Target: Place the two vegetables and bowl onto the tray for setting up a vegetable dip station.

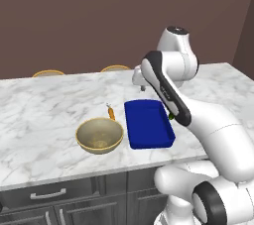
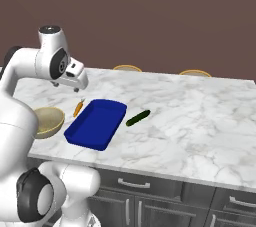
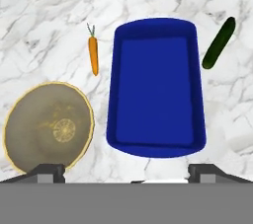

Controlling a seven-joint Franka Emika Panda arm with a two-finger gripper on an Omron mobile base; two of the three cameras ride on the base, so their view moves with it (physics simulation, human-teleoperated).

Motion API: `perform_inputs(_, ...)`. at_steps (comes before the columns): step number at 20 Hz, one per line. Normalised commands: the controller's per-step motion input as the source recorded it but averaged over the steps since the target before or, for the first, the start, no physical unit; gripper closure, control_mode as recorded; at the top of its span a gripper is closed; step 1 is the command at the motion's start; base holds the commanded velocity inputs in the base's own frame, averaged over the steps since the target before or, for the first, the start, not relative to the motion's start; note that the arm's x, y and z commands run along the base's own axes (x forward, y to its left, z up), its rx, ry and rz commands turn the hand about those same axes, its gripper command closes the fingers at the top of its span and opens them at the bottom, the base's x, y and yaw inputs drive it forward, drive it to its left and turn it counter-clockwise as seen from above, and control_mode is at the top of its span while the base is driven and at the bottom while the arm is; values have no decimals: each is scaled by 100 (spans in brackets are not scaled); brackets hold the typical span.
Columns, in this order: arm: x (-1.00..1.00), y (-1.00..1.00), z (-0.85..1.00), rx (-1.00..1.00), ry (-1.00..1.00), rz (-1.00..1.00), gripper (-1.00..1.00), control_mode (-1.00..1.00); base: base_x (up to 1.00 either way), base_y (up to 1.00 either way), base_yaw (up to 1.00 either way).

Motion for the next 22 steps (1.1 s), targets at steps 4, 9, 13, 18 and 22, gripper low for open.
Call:
perform_inputs(4, 0, 32, -10, 3, 0, -3, -100, -100, 0, 0, 0)
perform_inputs(9, 0, 25, -3, 0, 4, -1, -100, -100, 0, 0, 0)
perform_inputs(13, 0, 13, -1, 0, 12, 0, -100, -100, 0, 0, 0)
perform_inputs(18, 0, 7, -8, 1, 15, 0, -100, -100, 0, 0, 0)
perform_inputs(22, 0, 0, -5, 3, 21, 0, -100, -100, 0, 0, 0)
